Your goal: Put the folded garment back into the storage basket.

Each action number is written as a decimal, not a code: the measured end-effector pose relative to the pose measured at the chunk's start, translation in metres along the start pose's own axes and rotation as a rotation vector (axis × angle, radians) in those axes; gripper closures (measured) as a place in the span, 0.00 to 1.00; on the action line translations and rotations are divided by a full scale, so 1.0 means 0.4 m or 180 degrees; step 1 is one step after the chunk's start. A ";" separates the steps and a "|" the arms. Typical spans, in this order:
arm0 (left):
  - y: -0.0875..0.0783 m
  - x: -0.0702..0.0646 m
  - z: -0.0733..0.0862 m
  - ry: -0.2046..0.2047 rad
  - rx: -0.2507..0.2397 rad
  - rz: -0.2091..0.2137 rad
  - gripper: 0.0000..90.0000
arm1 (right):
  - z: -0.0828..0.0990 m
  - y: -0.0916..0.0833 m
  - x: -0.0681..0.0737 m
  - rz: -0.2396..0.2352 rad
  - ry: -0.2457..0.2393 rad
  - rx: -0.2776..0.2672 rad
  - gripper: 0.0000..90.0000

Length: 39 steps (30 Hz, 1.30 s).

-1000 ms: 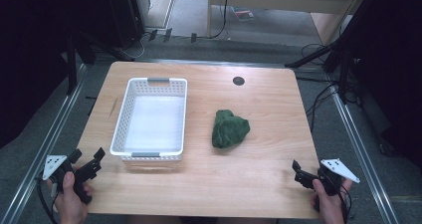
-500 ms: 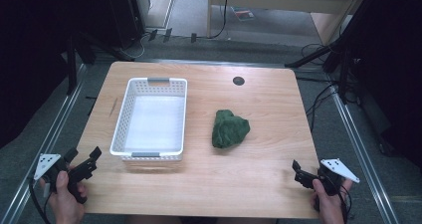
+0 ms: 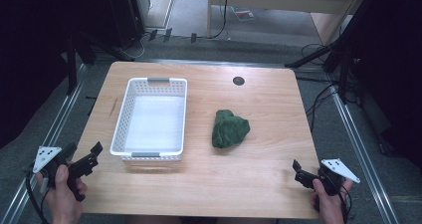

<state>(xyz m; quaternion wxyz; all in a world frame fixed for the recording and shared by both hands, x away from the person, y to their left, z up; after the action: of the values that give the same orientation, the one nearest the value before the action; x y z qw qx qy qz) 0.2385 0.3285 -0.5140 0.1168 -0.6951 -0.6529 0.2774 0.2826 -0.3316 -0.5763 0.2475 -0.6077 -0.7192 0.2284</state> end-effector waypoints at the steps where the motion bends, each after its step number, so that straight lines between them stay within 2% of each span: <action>1: -0.001 -0.006 -0.007 -0.0005 -0.0008 0.0009 0.14 | 0.000 0.000 0.000 -0.0001 -0.0004 0.0003 0.00; 4: -0.006 -0.015 -0.018 0.0003 0.0005 0.0010 0.14 | 0.000 0.000 0.000 0.0002 -0.0011 0.0002 0.00; 7: -0.019 -0.040 -0.047 -0.0014 -0.0032 0.0074 0.14 | 0.000 0.000 0.000 0.0013 0.0001 0.0002 0.00; 12: -0.026 -0.095 -0.074 0.0090 -0.0003 0.0206 0.14 | 0.000 0.000 -0.001 0.0048 0.0019 0.0008 0.00; 13: -0.026 -0.095 -0.074 0.0090 -0.0003 0.0206 0.14 | 0.000 0.000 -0.001 0.0044 0.0017 0.0009 0.00; 15: -0.014 -0.124 -0.081 0.0143 0.0041 0.0252 0.14 | 0.000 0.000 -0.001 0.0039 0.0024 0.0014 0.00; 21: 0.026 -0.190 -0.089 0.0172 0.0139 0.0350 0.14 | 0.000 0.000 -0.001 0.0020 0.0008 0.0005 0.00; 22: 0.026 -0.190 -0.089 0.0172 0.0139 0.0350 0.14 | 0.000 0.000 -0.001 0.0020 0.0008 0.0005 0.00; 24: 0.045 -0.231 -0.089 0.0217 0.0176 0.0401 0.14 | 0.000 0.000 0.000 0.0006 -0.0002 -0.0008 0.00; 26: 0.049 -0.241 -0.089 0.0223 0.0184 0.0418 0.14 | 0.000 0.000 0.000 0.0003 -0.0006 -0.0005 0.00; 27: 0.062 -0.269 -0.087 0.0268 0.0202 0.0431 0.14 | 0.000 0.001 0.000 0.0000 -0.0006 -0.0002 0.00; 28: 0.062 -0.269 -0.087 0.0268 0.0202 0.0431 0.14 | 0.000 0.001 0.000 0.0000 -0.0006 -0.0002 0.00; 30: 0.081 -0.301 -0.084 0.0286 0.0229 0.0480 0.14 | 0.000 0.001 0.001 -0.0007 -0.0009 0.0000 0.00; 39: 0.119 -0.391 -0.080 0.0373 0.0307 0.0608 0.14 | 0.000 0.001 0.001 -0.0026 -0.0021 0.0014 0.00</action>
<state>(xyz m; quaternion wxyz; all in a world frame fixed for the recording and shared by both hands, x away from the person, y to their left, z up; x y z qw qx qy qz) 0.2969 0.1772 -0.4765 0.1611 -0.7627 -0.5616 0.2772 0.2828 -0.3310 -0.5765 0.2474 -0.6035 -0.7220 0.2310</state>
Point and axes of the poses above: each handheld gripper's, and its own axes: y roughly forward along the jaws, z roughly out of its underside, x roughly to its left, the point moved 6 cm from there along y, roughly forward along the jaws, and after that the axes turned 9 degrees about x, right-handed, at the moved point
